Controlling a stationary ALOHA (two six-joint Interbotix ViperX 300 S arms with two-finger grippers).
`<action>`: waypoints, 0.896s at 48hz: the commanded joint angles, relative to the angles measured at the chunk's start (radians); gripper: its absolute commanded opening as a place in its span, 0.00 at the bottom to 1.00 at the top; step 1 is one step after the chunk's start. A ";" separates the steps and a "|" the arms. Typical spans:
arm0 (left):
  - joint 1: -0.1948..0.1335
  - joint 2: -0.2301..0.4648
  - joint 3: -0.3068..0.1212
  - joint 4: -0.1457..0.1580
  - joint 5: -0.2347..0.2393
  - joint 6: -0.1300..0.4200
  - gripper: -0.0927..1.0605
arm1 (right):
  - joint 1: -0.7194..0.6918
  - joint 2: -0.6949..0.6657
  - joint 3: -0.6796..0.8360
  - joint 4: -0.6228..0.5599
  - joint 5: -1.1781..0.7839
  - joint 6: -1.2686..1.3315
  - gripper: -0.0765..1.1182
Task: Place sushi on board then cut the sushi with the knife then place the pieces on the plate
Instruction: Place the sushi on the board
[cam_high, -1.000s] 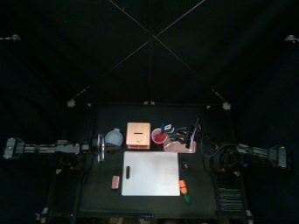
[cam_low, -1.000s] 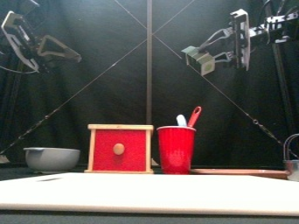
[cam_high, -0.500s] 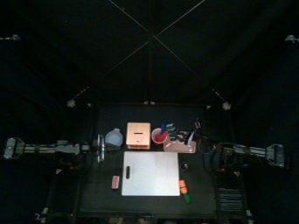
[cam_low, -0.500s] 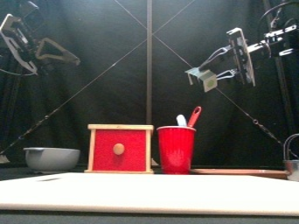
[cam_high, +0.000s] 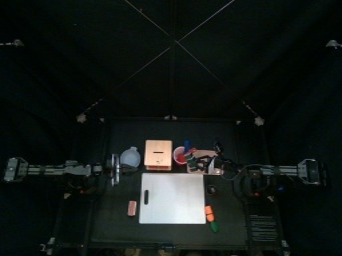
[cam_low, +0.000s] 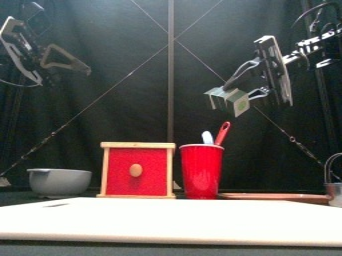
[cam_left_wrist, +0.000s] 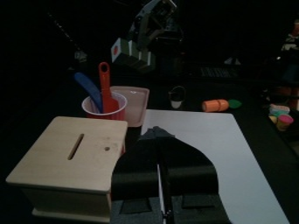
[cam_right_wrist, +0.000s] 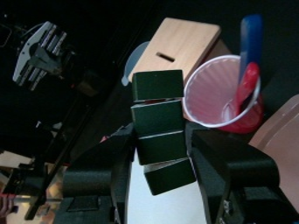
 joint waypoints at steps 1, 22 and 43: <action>0.002 0.003 -0.012 0.000 -0.009 0.000 0.05 | 0.043 0.023 -0.049 0.018 -0.021 -0.002 0.51; 0.002 0.003 -0.009 0.000 -0.009 0.002 0.05 | 0.138 0.091 -0.091 0.092 -0.138 -0.005 0.51; 0.006 0.002 -0.006 -0.002 -0.009 -0.003 0.05 | 0.049 0.066 -0.087 0.388 -0.155 -0.020 0.50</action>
